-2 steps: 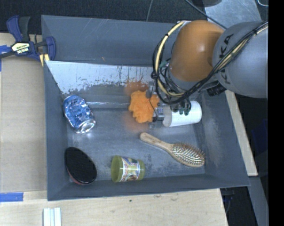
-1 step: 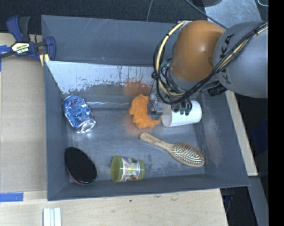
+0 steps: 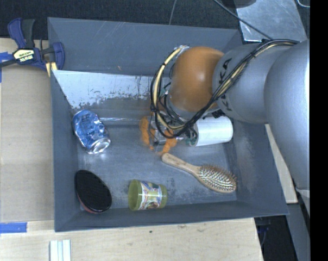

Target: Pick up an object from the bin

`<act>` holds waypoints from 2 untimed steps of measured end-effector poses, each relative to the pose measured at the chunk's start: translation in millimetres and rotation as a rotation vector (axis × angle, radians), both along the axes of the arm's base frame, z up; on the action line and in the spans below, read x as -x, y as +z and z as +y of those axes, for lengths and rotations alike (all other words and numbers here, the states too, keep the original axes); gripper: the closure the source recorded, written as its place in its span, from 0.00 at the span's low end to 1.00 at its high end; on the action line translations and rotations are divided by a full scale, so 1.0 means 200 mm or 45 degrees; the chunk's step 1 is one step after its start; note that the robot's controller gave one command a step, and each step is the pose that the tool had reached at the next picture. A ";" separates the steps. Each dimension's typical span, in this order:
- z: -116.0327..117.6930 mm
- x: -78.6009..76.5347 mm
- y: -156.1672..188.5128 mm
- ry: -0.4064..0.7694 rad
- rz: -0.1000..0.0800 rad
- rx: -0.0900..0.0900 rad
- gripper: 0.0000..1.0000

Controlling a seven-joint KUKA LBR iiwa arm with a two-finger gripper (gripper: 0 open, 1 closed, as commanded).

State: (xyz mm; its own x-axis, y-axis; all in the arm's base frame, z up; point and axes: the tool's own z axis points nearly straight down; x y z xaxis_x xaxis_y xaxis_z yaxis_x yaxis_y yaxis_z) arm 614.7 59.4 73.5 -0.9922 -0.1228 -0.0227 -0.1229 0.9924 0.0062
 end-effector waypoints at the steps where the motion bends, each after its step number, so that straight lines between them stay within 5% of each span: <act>1: -0.36 0.13 0.51 0.715 -0.019 0.021 1.00; 2: -0.31 0.31 0.26 1.476 -0.023 0.039 1.00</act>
Offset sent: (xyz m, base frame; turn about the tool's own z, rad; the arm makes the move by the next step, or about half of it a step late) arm -0.0291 -0.0688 0.0981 -0.5672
